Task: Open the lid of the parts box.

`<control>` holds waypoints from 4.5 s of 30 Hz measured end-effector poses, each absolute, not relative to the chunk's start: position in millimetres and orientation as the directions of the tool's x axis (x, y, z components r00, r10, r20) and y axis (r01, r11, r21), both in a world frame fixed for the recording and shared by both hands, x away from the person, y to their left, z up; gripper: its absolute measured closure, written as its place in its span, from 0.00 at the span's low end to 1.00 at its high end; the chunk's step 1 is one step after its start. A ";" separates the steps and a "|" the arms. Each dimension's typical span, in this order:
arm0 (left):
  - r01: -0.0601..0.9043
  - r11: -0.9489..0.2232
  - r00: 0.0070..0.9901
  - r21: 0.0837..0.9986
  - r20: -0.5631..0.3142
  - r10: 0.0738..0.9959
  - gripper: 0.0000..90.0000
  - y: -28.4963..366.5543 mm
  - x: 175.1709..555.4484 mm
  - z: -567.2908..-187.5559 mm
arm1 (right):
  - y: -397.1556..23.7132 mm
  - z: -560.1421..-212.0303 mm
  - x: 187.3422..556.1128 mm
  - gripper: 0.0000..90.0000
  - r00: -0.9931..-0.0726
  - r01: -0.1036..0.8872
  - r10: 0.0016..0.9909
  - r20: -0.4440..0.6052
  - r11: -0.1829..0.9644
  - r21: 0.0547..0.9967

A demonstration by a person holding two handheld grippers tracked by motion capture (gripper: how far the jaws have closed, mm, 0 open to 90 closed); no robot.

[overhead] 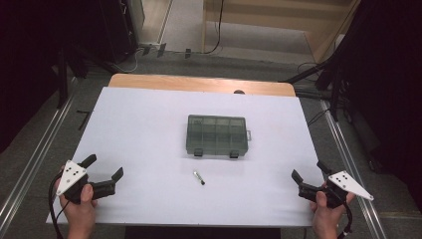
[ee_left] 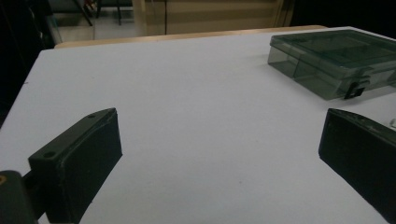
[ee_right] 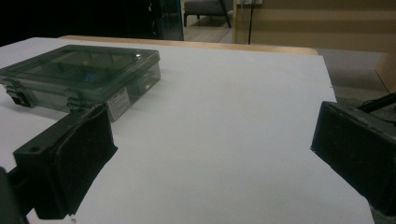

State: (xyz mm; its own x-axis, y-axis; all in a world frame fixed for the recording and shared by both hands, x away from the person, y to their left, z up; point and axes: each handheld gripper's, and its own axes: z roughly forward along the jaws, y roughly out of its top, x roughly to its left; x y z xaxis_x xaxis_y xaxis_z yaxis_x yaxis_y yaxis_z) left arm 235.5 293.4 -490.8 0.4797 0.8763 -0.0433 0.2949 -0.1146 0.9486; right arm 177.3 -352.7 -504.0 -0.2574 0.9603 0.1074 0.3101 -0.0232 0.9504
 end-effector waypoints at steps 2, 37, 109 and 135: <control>0.299 -0.111 0.483 0.948 -0.050 0.874 0.00 291.0 235.5 -490.1 | -351.0 -501.5 176.9 0.00 -0.263 0.303 0.959 0.104 -0.020 0.953; 0.302 -0.144 0.621 0.942 -0.079 0.780 0.00 198.5 273.6 -450.5 | -293.5 -450.5 219.0 0.00 -0.385 0.323 0.913 0.131 0.001 0.946; 0.515 -0.331 0.706 0.791 -0.172 0.687 1.00 125.1 327.1 -503.4 | -239.3 -506.1 287.3 1.00 -0.514 0.600 0.856 0.054 0.314 0.736; 0.505 -0.326 0.709 0.799 -0.168 0.685 1.00 125.0 326.6 -502.7 | -239.0 -499.8 284.9 1.00 -0.515 0.566 0.856 0.047 0.298 0.769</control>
